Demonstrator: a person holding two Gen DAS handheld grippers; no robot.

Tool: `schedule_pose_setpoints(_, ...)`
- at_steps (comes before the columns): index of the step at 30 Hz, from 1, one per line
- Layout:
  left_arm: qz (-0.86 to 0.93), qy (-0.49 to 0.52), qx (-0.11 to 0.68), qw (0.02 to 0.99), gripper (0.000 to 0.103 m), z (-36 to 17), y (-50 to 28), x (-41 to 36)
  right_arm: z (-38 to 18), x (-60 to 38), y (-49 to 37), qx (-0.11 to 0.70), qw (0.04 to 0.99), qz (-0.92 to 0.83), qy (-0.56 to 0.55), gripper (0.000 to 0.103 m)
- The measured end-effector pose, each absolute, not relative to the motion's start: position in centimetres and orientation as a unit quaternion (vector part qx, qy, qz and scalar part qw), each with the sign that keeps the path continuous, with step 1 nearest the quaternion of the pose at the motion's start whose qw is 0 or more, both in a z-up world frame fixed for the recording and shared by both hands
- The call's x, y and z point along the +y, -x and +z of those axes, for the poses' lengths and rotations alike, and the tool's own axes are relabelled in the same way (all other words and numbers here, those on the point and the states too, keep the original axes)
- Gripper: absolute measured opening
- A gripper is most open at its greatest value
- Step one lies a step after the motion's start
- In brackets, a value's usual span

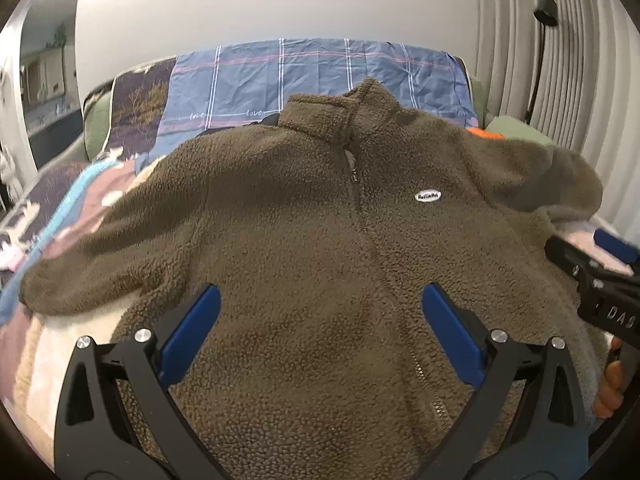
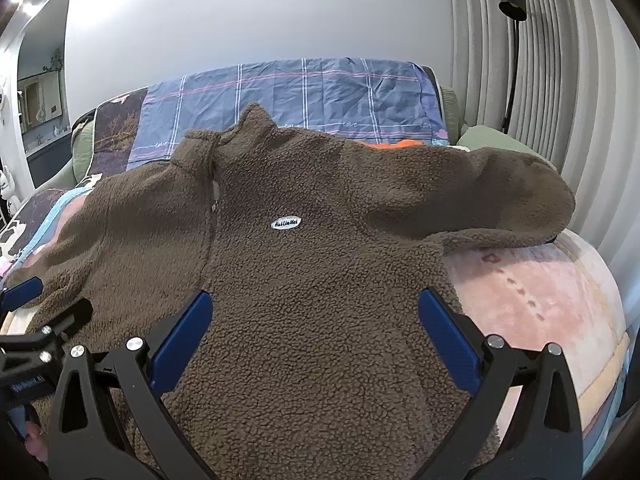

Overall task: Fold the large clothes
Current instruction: 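Grasp the jacket's sleeve cuff with the left tool and lift it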

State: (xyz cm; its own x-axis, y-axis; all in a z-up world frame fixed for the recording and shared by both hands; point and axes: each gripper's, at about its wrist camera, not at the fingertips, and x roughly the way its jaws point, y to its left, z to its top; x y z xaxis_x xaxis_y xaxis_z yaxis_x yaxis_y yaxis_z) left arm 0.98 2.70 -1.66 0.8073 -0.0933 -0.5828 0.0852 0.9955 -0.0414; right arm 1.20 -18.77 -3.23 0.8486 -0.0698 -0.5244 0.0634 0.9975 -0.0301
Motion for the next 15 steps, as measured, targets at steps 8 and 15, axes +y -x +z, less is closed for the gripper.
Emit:
schedule_pose_setpoints(8,-0.037,0.179,0.322,0.929,0.076,-2.5,-2.0,13.9,-3.7,-18.8,-1.8,0.285,0.958,-0.037,0.019,0.102)
schedule_pose_setpoints(15,0.119,0.303,0.326,0.888,0.073,-6.6,-2.0,30.3,-4.1,-18.7,-2.2,0.296,0.954,-0.038,0.029,0.102)
